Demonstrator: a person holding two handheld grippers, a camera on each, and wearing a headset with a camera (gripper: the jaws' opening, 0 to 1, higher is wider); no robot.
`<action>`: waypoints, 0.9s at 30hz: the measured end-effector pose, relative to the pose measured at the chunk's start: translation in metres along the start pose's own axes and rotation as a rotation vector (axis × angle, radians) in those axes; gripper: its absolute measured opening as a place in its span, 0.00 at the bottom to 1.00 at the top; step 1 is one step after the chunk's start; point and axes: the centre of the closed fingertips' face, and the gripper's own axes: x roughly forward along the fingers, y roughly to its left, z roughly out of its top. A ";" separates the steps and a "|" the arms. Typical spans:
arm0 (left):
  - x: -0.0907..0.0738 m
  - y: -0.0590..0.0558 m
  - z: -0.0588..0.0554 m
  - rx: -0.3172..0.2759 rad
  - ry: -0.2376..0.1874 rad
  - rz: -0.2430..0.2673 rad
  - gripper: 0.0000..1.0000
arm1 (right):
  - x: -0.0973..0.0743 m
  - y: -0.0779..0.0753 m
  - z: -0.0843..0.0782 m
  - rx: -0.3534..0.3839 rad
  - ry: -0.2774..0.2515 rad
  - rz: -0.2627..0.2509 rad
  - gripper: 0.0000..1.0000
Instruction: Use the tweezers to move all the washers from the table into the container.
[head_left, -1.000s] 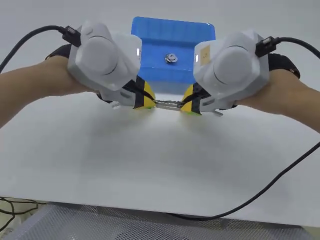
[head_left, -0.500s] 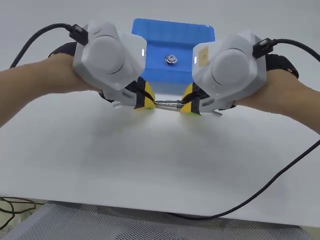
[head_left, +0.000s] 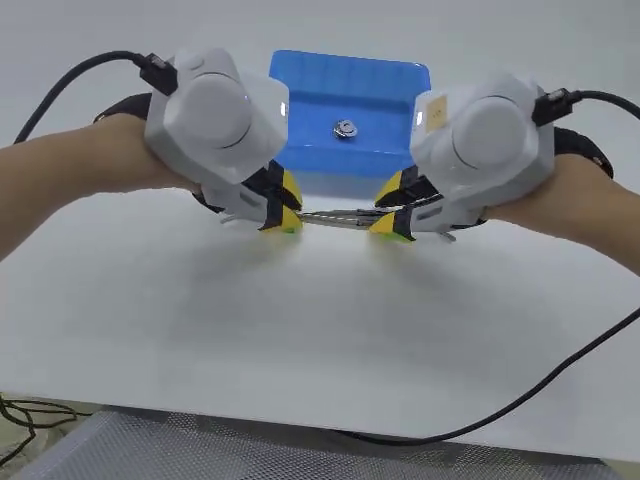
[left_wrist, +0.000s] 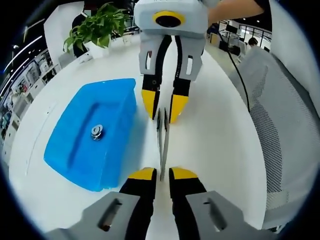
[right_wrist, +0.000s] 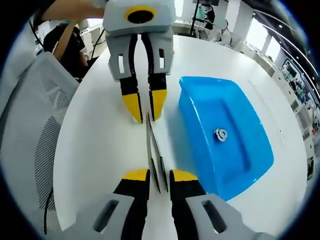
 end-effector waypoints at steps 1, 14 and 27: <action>-0.002 -0.002 0.000 -0.018 -0.008 -0.001 0.16 | -0.002 0.001 0.002 0.021 -0.026 -0.002 0.16; -0.041 -0.048 0.020 -0.335 -0.235 -0.051 0.37 | -0.056 0.009 0.013 0.312 -0.373 -0.114 0.20; -0.081 -0.070 0.066 -0.277 -0.469 0.100 0.65 | -0.093 0.056 0.025 0.240 -0.498 -0.103 0.37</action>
